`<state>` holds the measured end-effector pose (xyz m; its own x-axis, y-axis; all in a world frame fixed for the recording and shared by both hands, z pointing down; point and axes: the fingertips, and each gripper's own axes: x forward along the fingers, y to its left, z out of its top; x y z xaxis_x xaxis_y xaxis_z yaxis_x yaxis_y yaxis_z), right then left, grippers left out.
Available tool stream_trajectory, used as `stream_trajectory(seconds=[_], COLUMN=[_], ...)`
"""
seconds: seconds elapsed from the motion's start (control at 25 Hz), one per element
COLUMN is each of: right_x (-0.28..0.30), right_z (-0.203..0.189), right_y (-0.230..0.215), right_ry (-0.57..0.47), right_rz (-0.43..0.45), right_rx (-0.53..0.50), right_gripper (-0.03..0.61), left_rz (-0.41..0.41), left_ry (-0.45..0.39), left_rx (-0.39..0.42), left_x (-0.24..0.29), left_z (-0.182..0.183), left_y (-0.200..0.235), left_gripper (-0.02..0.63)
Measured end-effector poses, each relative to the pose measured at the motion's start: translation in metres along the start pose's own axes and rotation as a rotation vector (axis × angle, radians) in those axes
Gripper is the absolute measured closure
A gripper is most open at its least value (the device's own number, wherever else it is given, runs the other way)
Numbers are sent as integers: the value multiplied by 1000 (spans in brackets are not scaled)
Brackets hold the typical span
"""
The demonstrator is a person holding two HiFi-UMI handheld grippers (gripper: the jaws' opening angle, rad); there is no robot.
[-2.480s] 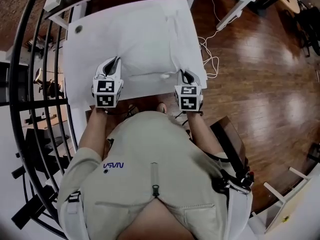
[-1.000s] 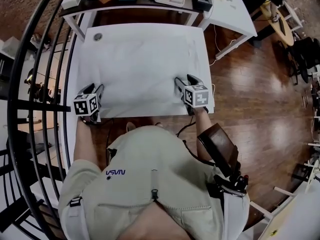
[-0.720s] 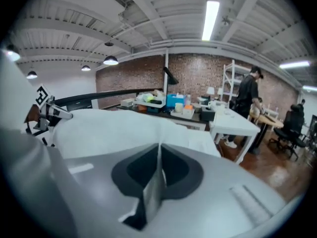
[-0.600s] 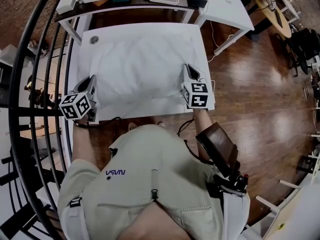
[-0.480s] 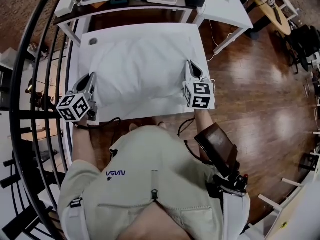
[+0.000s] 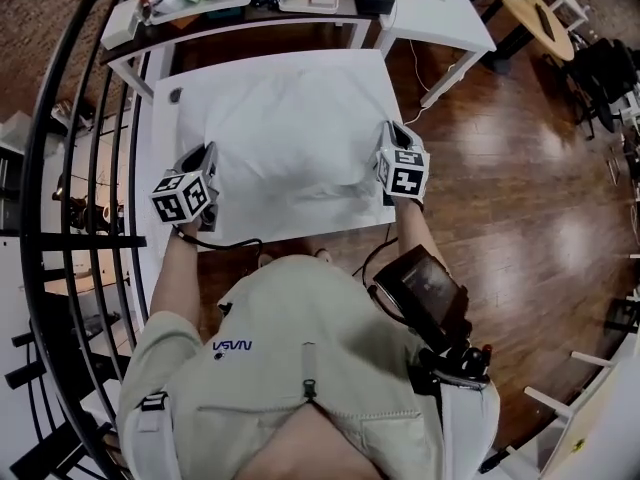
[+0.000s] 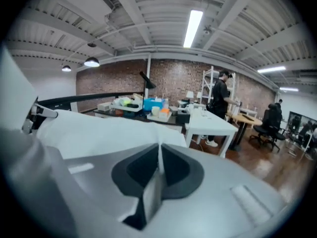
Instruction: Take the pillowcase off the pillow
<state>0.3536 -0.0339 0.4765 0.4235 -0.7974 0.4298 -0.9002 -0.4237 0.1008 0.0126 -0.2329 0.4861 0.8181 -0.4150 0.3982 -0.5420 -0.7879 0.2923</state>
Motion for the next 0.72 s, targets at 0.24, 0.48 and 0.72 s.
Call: stream_trajectory(seconds=[0.24,0.48,0.72], right_x=[18,-51,-95], right_z=[-23,7,40], right_y=[-4,2,70], right_ry=[92,-96,-225], right_rz=[2,-39,118], right_rx=[-5,77,43], right_gripper=[482,471,575], left_rz=[157,335,337], left_ry=[26,-162,-281], left_rx=[128,224,189], left_x=[1,-58,-121], left_z=[-48,1,33], left_y=[10,-1,-70], left_gripper=[540,561,607])
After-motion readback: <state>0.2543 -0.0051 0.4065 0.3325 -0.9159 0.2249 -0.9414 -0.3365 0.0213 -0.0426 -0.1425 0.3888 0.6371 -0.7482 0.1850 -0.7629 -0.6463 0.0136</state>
